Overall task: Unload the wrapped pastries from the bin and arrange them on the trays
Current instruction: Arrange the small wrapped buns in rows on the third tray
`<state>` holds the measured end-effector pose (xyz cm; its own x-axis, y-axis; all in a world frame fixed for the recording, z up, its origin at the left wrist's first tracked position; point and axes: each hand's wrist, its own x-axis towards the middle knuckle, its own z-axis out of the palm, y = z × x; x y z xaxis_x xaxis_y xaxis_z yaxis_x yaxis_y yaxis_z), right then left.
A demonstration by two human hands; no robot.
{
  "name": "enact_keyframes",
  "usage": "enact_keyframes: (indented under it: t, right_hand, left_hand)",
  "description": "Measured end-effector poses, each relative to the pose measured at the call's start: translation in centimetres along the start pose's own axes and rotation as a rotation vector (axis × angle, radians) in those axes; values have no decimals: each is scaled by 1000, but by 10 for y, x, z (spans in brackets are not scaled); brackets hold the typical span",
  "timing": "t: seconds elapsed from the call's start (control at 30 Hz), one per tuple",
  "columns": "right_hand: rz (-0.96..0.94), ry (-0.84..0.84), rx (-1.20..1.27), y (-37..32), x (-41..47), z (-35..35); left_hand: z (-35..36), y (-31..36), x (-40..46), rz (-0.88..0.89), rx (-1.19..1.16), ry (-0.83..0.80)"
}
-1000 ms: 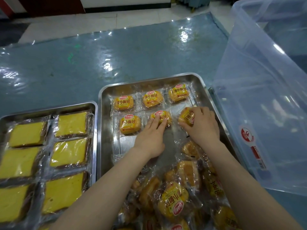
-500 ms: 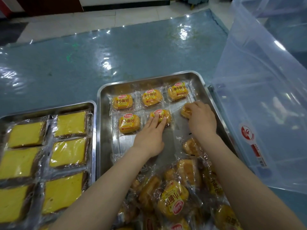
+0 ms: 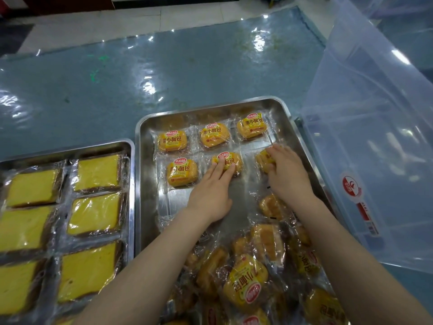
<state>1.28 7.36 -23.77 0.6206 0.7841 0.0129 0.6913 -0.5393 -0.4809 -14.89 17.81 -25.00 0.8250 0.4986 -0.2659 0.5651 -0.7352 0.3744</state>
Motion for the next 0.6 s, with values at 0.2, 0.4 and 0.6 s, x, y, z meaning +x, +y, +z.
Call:
enact_keyframes:
  t: [0.2,0.4,0.6]
  right_hand:
    - [-39,-279,-177,0,13,15]
    - [34,-219,-65,-7,18,12]
    - [33,104,189,-13,-9,-14]
  left_hand:
    - [1,0,-1,-4,6,2]
    - [-6,5,2,-46,-85,34]
    - [-7,0,-14,32,-142,117]
